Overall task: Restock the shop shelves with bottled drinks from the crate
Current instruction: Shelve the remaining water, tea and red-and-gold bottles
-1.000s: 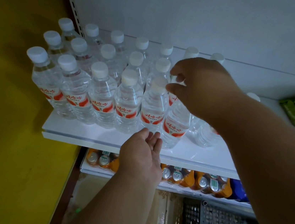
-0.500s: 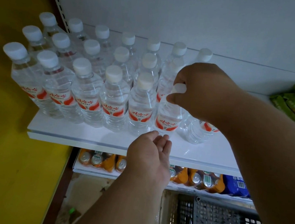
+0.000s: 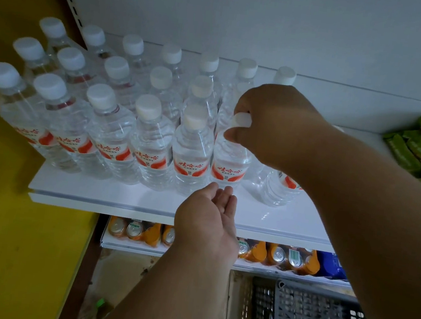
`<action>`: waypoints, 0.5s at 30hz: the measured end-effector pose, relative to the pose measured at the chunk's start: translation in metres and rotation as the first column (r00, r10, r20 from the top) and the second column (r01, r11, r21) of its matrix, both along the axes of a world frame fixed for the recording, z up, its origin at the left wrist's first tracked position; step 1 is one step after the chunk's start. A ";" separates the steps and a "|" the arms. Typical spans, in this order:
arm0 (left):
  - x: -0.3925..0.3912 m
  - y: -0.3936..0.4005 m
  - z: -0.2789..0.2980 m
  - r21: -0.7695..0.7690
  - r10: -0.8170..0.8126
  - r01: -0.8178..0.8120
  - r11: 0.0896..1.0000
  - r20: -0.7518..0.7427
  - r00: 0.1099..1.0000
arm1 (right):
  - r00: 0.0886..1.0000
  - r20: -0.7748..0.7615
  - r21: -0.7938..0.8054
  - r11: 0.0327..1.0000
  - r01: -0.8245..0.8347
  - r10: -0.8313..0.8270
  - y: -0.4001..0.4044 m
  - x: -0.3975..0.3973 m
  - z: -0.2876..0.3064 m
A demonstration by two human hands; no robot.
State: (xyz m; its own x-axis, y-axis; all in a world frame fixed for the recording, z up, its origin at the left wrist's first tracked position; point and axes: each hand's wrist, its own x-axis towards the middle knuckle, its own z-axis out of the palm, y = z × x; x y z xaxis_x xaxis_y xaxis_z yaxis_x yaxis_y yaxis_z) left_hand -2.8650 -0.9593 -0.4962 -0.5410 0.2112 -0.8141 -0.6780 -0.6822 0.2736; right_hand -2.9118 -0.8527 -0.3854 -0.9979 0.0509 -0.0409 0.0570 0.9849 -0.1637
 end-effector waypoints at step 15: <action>-0.003 0.000 0.001 -0.026 0.002 -0.002 1.000 0.005 1.000 | 0.999 -0.008 -0.018 0.999 0.031 -0.031 -0.002 -0.003 -0.006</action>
State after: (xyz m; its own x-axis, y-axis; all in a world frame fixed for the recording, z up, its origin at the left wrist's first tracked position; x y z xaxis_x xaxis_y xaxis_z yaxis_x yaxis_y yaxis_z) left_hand -2.8679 -0.9593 -0.4957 -0.5377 0.1893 -0.8216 -0.6780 -0.6764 0.2879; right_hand -2.9145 -0.8542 -0.3915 -0.9961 0.0814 -0.0339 0.0862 0.9796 -0.1817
